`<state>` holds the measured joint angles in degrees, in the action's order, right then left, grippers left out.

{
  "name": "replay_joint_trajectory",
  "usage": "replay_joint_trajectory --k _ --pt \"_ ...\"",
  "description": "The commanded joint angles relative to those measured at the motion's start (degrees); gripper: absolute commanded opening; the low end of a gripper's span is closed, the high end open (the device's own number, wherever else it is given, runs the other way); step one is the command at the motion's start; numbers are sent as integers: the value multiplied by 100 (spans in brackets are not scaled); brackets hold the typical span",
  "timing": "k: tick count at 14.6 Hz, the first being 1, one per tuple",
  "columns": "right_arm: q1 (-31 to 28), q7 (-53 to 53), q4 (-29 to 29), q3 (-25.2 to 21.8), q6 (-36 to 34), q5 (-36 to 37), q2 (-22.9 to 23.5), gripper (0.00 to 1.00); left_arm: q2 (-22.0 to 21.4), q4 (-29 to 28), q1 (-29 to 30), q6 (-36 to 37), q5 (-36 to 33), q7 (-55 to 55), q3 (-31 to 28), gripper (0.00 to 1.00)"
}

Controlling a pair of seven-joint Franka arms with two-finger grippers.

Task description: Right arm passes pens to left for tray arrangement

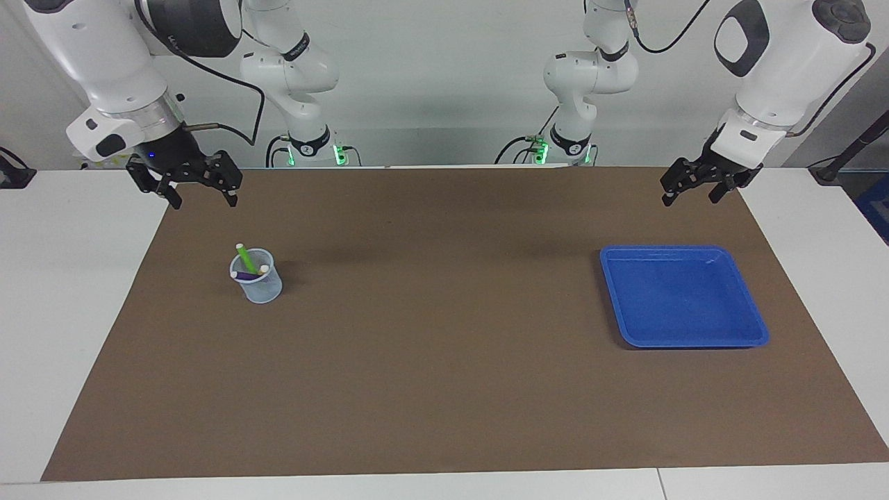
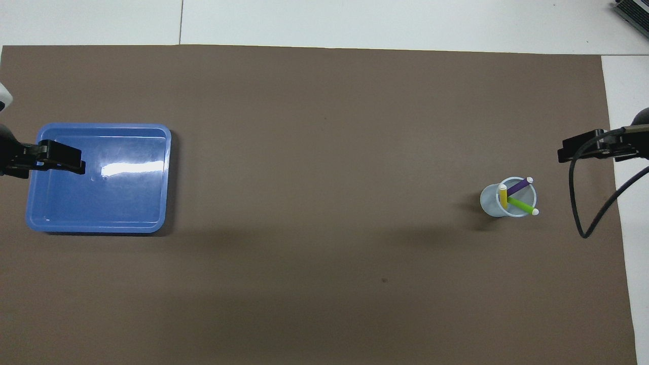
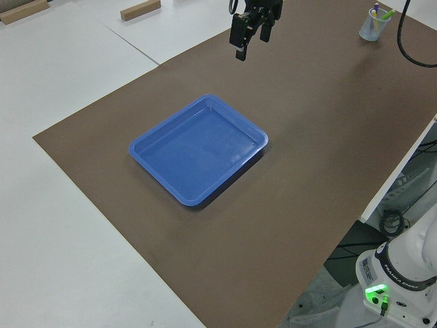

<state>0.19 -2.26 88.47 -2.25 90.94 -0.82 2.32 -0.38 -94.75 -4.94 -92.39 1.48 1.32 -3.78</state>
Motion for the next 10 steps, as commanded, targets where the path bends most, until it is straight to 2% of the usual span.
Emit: replay_joint_trajectory --k 1,10 --pt "51 50 -128 -56 -85 47 76 100 -85 1 -86 151 -7 -9 -61 100" --pt "42 50 -137 -48 -85 -32 58 100 -94 1 -95 160 -16 -9 -61 100"
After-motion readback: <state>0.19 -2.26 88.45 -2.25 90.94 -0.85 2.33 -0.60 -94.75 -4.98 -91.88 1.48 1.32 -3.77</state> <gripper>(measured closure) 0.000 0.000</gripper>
